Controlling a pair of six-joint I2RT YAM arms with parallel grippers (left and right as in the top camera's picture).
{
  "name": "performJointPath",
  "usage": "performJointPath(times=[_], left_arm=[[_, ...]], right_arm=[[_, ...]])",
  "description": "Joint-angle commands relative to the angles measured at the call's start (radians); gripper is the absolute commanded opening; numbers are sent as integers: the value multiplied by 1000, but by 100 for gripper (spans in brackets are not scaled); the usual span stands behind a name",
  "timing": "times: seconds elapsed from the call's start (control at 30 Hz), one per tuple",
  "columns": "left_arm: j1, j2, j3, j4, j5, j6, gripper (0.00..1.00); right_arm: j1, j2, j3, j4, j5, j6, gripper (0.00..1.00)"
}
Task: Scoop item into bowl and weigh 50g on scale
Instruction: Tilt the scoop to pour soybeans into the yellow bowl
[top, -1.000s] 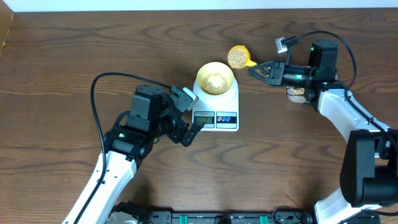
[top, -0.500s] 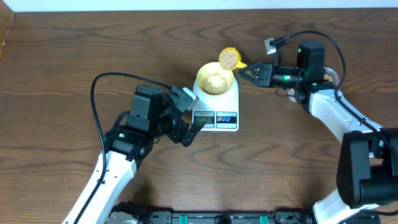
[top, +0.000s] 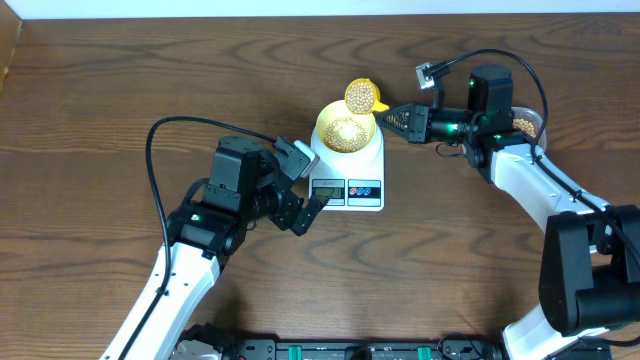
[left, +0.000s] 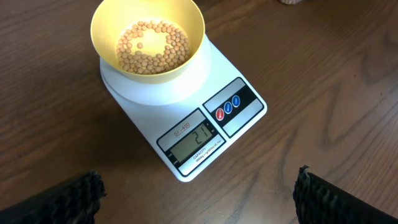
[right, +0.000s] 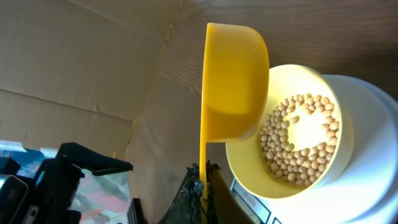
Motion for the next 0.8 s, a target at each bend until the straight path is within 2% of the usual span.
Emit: performJointPath(times=[0.0,0.43,0.77], left_arm=[[3,6,-15,-3,10,20,100],[3,6,-15,-3,10,20,100],[3,6,-15,-3,10,21,100]], right_arm=[[7,12,1,3,-6,-72,1],[7,12,1,3,-5,-256,1],[7,12,1,3,-5,-345,1]])
